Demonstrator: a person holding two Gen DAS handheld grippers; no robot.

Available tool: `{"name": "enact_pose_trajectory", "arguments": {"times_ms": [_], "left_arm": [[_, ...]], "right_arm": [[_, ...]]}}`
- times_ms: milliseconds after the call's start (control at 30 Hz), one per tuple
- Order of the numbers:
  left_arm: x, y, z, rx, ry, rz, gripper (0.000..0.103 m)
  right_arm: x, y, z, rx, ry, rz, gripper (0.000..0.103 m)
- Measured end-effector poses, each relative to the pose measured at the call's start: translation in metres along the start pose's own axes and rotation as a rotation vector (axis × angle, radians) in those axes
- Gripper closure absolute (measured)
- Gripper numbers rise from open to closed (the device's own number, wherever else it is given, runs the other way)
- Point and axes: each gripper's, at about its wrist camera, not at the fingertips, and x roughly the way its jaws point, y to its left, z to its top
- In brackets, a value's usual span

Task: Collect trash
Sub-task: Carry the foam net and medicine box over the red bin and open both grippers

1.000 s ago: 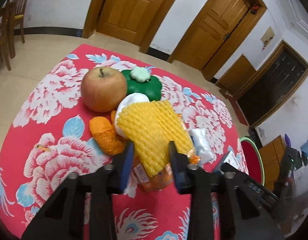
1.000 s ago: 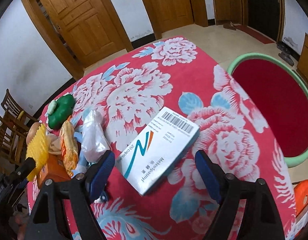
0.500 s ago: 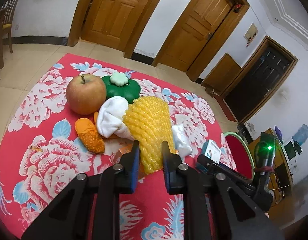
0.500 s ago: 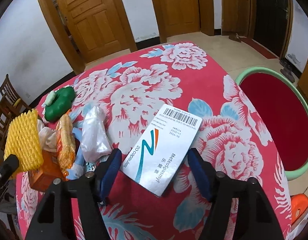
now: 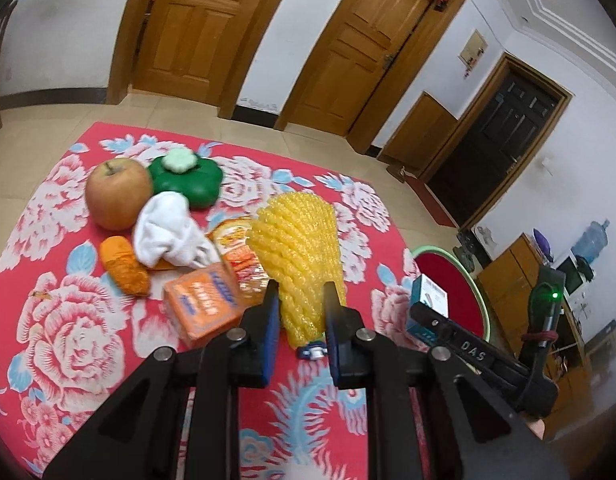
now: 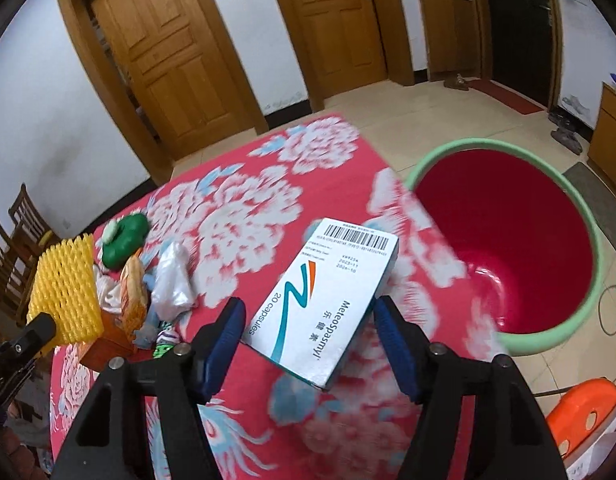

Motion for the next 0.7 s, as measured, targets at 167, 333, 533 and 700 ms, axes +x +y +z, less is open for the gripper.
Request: {"name": "enact_pose_trajectory", "arguments": {"times_ms": [167,333,533,700], "left_arm": [[0.008,-0.022,-0.002,0.038,0.019,-0.009,0.084],[0.019,-0.045,-0.006,0.077,0.040,-0.019,0.084],[0.037,-0.071,-0.010,0.124,0.073,-0.034,0.084],[0.050,-0.090,-0.011,0.158,0.094,-0.041,0.084]], "right_arm": [[-0.017,-0.035,0.003,0.060,-0.037,-0.023,0.034],[-0.027,-0.071,0.006,0.127,-0.062,-0.054,0.034],[-0.024,-0.110,0.009,0.202,-0.066,-0.087,0.034],[-0.022,-0.135,0.011,0.247,-0.073,-0.108,0.034]]}}
